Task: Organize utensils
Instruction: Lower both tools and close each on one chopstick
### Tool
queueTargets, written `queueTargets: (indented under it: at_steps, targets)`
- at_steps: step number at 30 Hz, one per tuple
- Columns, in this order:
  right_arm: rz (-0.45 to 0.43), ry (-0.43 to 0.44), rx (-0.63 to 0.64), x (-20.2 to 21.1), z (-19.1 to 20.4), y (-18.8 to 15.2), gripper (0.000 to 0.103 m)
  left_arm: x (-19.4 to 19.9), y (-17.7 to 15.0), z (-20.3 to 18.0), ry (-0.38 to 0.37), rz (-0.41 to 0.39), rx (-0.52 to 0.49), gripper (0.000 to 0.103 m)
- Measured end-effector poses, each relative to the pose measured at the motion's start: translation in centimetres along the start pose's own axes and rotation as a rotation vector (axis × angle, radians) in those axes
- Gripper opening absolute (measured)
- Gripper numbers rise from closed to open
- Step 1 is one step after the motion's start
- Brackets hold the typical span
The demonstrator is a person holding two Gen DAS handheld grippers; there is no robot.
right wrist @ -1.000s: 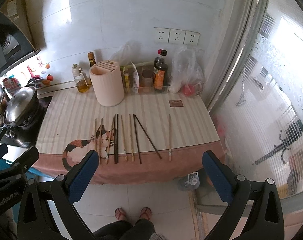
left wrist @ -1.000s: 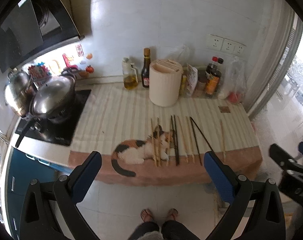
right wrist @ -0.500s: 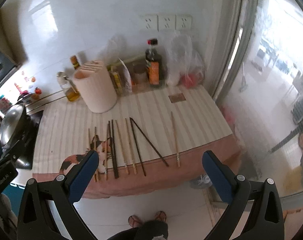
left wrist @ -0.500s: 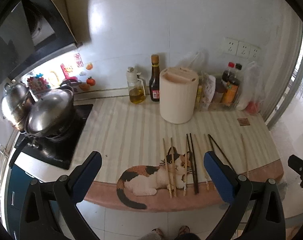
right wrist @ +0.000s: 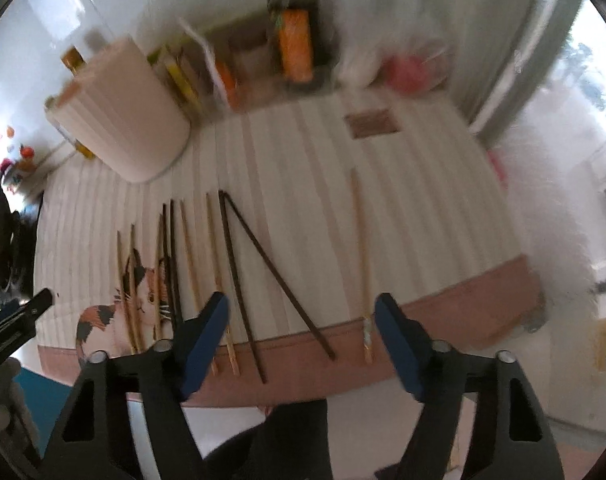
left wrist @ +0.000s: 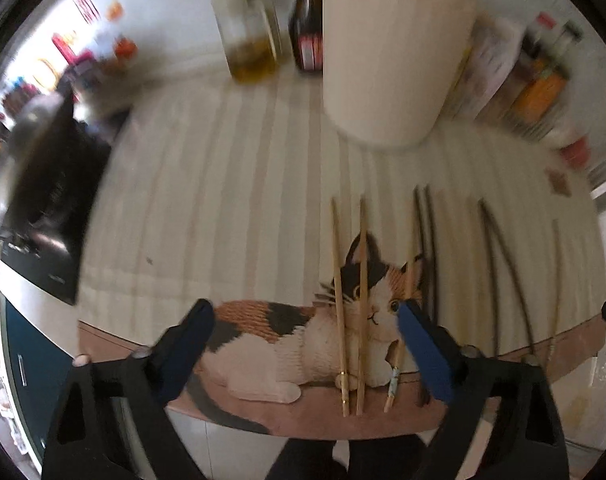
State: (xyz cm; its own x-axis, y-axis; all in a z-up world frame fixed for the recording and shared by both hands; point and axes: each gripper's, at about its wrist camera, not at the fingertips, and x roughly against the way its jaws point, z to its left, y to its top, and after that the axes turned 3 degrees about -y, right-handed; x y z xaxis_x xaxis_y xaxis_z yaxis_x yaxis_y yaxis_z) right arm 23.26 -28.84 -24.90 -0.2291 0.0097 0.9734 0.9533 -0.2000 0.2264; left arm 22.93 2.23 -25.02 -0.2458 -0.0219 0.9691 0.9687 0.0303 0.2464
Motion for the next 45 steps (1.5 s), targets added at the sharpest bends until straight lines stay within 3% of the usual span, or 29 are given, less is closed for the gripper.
queueTargets:
  at_steps: [4,8,14,15,16,19,24,26,28,29,34,36,40,44,45]
  targets:
    - [0.084,0.013,0.067,-4.9,0.9,2.0,0.053,-5.2,0.2,-0.6,0.000,0.108,0.002,0.060]
    - [0.159,0.013,0.124,-8.7,2.0,3.3,0.051,-8.5,-0.4,-0.8,-0.006,0.190,0.025,0.049]
    - [0.227,0.001,0.178,-11.6,3.4,3.8,0.051,-9.4,-1.0,-1.2,-0.015,0.203,0.012,0.039]
    - [0.237,0.001,0.183,-12.1,3.6,4.0,0.051,-9.3,-1.0,-1.2,-0.025,0.204,0.010,0.033]
    - [0.250,-0.002,0.187,-12.6,3.8,4.1,0.051,-9.3,-1.0,-1.2,-0.048,0.206,0.013,0.018]
    - [0.274,-0.010,0.219,-14.2,4.8,4.5,0.051,-9.1,-0.9,-1.1,-0.070,0.200,0.020,0.005]
    - [0.313,-0.036,0.289,-16.5,7.0,4.5,0.047,-9.4,0.3,1.4,-0.077,0.195,0.048,0.005]
    - [0.295,-0.054,0.309,-16.4,7.7,4.4,0.034,-9.3,1.1,2.5,-0.077,0.195,0.050,0.005]
    - [0.292,-0.070,0.287,-16.4,8.1,4.8,0.010,-9.3,1.8,3.5,-0.084,0.198,0.046,0.005]
    - [0.294,-0.070,0.239,-16.4,7.7,5.2,0.009,-9.2,2.1,3.8,-0.087,0.199,0.045,0.005]
    - [0.369,0.043,-0.084,-16.6,4.5,6.6,0.007,-8.7,2.8,5.6,-0.115,0.211,0.034,0.008]
    - [0.390,0.059,-0.101,-16.8,4.4,6.9,0.007,-8.8,3.2,6.0,-0.130,0.215,0.024,0.014]
    - [0.417,0.067,-0.098,-16.9,2.9,7.9,0.012,-9.0,3.0,5.3,-0.184,0.237,0.003,0.046]
    - [0.392,0.024,-0.043,-17.5,3.3,8.8,0.024,-8.7,2.8,4.2,-0.146,0.233,-0.030,0.047]
    - [0.384,-0.006,-0.021,-17.5,3.7,9.2,0.033,-8.6,2.9,4.4,-0.140,0.235,-0.031,0.047]
